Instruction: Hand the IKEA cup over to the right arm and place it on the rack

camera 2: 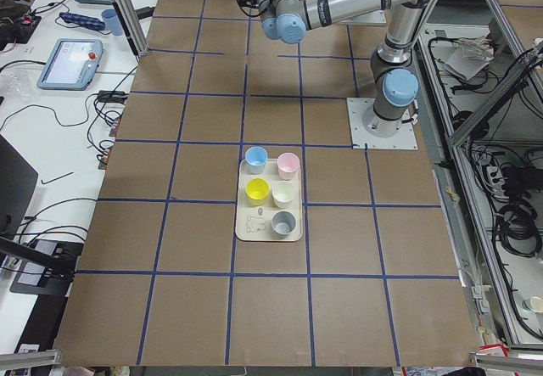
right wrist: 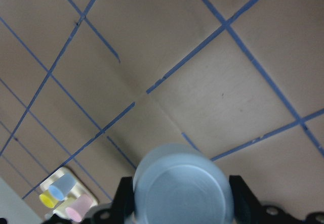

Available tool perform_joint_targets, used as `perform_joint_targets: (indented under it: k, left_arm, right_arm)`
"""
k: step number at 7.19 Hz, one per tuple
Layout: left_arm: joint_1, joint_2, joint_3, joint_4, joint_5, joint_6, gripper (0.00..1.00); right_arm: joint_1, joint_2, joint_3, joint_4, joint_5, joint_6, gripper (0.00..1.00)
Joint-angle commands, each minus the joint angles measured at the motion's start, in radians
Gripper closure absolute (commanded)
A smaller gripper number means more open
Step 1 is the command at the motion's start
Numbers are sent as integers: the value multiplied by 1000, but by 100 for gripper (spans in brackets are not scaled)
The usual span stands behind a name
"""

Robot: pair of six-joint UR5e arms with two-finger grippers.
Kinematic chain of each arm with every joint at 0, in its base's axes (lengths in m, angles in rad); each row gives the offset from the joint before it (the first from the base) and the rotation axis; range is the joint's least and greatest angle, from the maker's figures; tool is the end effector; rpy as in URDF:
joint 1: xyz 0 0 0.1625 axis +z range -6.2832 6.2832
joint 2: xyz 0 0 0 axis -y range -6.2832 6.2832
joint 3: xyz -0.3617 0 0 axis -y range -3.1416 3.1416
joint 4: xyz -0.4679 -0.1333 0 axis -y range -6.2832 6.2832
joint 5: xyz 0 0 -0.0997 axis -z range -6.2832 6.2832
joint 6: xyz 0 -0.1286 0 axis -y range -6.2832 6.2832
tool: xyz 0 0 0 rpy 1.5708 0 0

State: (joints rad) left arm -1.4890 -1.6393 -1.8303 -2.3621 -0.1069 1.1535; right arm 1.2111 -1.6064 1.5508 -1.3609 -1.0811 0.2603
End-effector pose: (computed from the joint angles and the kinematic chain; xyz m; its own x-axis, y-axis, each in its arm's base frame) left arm -0.2175 -0.5431 0.2889 0.0401 0.0397 0.9984 -0.1785 0.9834 -0.0319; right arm -0.0071 -0.5693 0.4225 -0.6841 0.6036 -0.4096 0.5421 0.7964 0.2681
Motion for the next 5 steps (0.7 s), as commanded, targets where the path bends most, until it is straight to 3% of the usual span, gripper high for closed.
perform_joint_targets:
  k: [1,3,5]
  left_arm:
    - [131,-31,93,17,297,-148,0]
    - [191,-22,191,126,546,-385,0]
    - [187,1,221,434,898,-745,0]
  right_arm:
    - [2,41,24,-162,-214,-195,83]
    - [2,110,26,-297,-374,-382,84]
    - [1,170,17,-438,-538,-508,85]
